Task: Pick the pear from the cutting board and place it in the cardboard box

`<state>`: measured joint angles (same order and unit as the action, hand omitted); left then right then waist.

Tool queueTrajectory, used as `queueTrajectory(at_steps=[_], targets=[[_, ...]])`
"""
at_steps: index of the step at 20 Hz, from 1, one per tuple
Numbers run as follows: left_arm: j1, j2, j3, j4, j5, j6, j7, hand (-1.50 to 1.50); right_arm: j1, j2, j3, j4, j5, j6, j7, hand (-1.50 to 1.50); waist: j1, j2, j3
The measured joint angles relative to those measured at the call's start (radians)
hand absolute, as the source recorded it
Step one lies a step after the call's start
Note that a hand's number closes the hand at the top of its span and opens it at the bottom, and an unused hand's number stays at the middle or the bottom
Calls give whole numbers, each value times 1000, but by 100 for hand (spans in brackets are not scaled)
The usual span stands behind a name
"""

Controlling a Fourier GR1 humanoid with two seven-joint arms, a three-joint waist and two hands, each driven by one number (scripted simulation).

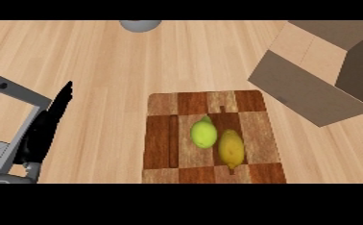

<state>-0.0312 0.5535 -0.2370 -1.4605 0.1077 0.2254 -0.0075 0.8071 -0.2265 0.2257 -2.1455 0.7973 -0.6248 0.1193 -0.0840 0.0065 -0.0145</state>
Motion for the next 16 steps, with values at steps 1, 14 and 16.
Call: queueTrajectory(at_steps=[1,14,16], targets=[[-5,-6,-7,-2,-6,3,-1,0,27,16,26,-22,40,13,30,-150,8,3,0],[-84,-47,-50,26,-43,-10,2,0,205,206,339,-188,607,269,477,-150,84,23,1],[-91,-57,-61,32,-50,-11,2,0,183,214,390,-197,677,318,567,-150,94,24,2]])
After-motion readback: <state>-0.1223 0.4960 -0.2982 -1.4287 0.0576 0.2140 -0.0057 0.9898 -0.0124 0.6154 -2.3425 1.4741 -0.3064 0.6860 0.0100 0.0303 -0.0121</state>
